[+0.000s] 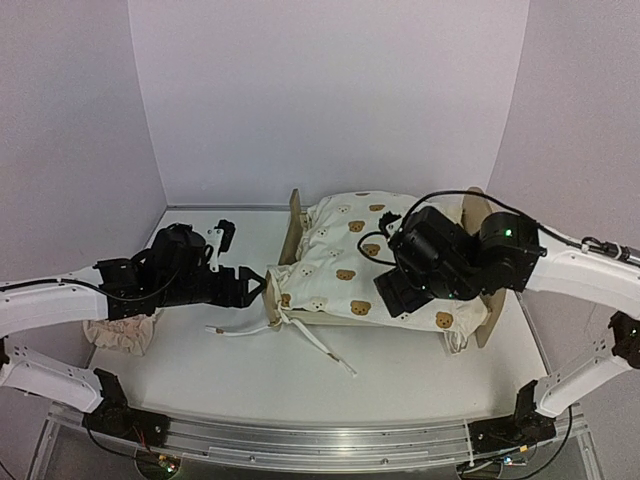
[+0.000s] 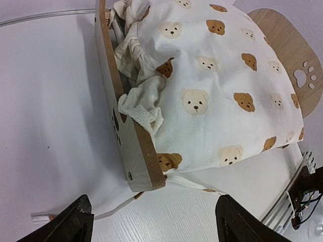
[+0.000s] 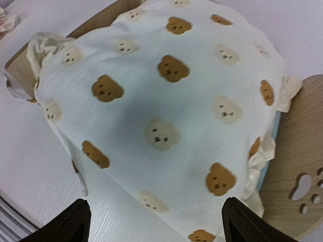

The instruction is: Set up the pet bed

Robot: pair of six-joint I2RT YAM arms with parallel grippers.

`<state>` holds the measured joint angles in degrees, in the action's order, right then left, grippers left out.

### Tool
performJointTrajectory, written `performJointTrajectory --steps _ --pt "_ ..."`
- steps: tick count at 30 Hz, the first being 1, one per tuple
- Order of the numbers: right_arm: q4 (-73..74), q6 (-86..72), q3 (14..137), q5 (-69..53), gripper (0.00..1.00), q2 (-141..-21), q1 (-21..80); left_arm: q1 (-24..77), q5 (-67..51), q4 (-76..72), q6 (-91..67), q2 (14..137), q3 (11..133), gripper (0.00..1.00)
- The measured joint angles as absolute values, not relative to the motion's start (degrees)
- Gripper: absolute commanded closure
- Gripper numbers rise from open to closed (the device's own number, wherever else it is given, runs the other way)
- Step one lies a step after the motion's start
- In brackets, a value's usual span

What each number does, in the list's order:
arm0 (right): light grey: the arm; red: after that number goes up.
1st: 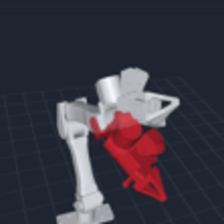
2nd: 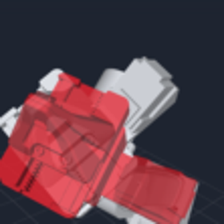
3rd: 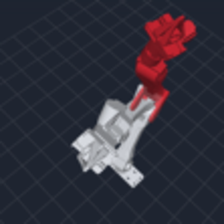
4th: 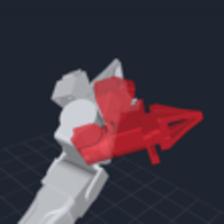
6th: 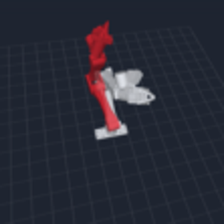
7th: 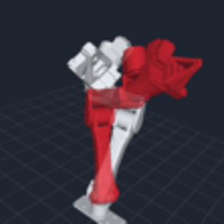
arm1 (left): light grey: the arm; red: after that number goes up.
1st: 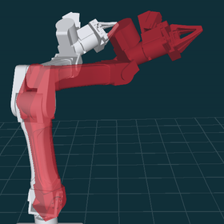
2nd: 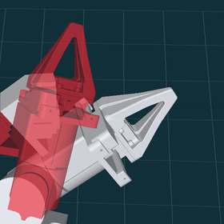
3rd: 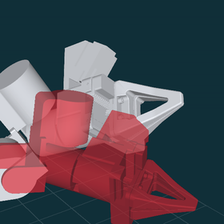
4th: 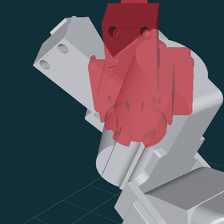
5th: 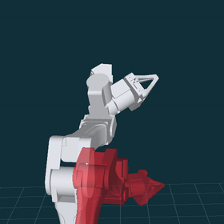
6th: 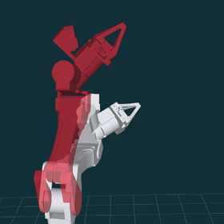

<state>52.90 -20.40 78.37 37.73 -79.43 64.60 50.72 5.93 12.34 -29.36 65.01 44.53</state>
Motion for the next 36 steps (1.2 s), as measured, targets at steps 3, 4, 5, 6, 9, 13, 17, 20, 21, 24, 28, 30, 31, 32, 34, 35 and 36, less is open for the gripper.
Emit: performJointTrajectory --steps 3,4,5,6,9,13,17,20,21,24,28,30,31,32,34,35,36 --pt "57.28 -19.62 83.72 40.21 0.06 -79.50 60.29 51.12 5.87 13.07 -28.44 67.24 45.64 0.13" --pt "58.38 -19.37 85.14 40.86 0.05 -79.48 58.63 51.17 5.86 13.30 -28.20 67.78 45.85 0.13" --pt "59.35 -19.07 86.34 41.52 0.04 -79.43 56.83 51.22 5.84 13.46 -27.96 68.28 46.04 0.13" --pt "60.25 -18.75 87.23 42.25 0.03 -79.35 55.08 51.22 5.79 13.68 -27.71 68.78 46.30 0.13" --pt "63.00 -18.01 88.71 44.74 0.02 -78.93 50.29 51.23 5.59 14.03 -27.06 70.45 47.56 0.14" --pt "65.83 -17.42 88.99 45.27 0.02 -77.85 43.99 51.33 4.94 13.94 -26.68 72.97 49.45 0.16" --pt "67.34 -17.40 88.75 43.46 0.02 -76.16 36.02 51.44 3.90 13.49 -26.43 75.67 50.26 0.19" --pt "68.04 -17.42 87.89 41.35 0.02 -74.46 32.46 51.48 3.29 13.49 -26.34 77.43 50.78 0.23" --pt "68.29 -17.44 87.60 40.58 0.02 -74.03 31.70 51.51 3.10 13.50 -26.32 78.01 51.02 0.24" --pt "68.45 -17.71 85.84 38.25 0.04 -73.71 29.79 51.65 2.73 13.33 -26.29 79.89 51.86 0.31" --pt "67.93 -18.55 80.54 35.33 0.21 -73.82 26.35 51.88 2.28 12.97 -26.52 81.68 52.25 0.43" --pt "67.10 -19.31 77.00 33.64 0.33 -73.80 24.72 51.88 2.08 12.93 -26.30 82.33 52.27 0.53" --pt "66.80 -19.62 75.11 32.75 0.40 -73.80 24.06 51.89 2.08 12.94 -26.20 82.68 52.27 0.56" --pt "66.56 -19.73 73.45 31.95 0.47 -73.80 23.58 51.93 2.13 12.97 -26.18 83.00 52.28 0.60" --pt "66.08 -19.94 71.27 30.52 0.58 -73.71 23.38 51.95 2.45 13.08 -26.57 83.87 52.39 0.67" --pt "65.60 -20.25 70.34 29.80 0.64 -73.55 23.40 51.92 2.80 13.09 -26.53 84.26 52.45 0.71" --pt "65.17 -20.60 69.51 29.25 0.70 -73.32 23.40 51.92 3.20 13.13 -26.48 84.64 52.49 0.75"
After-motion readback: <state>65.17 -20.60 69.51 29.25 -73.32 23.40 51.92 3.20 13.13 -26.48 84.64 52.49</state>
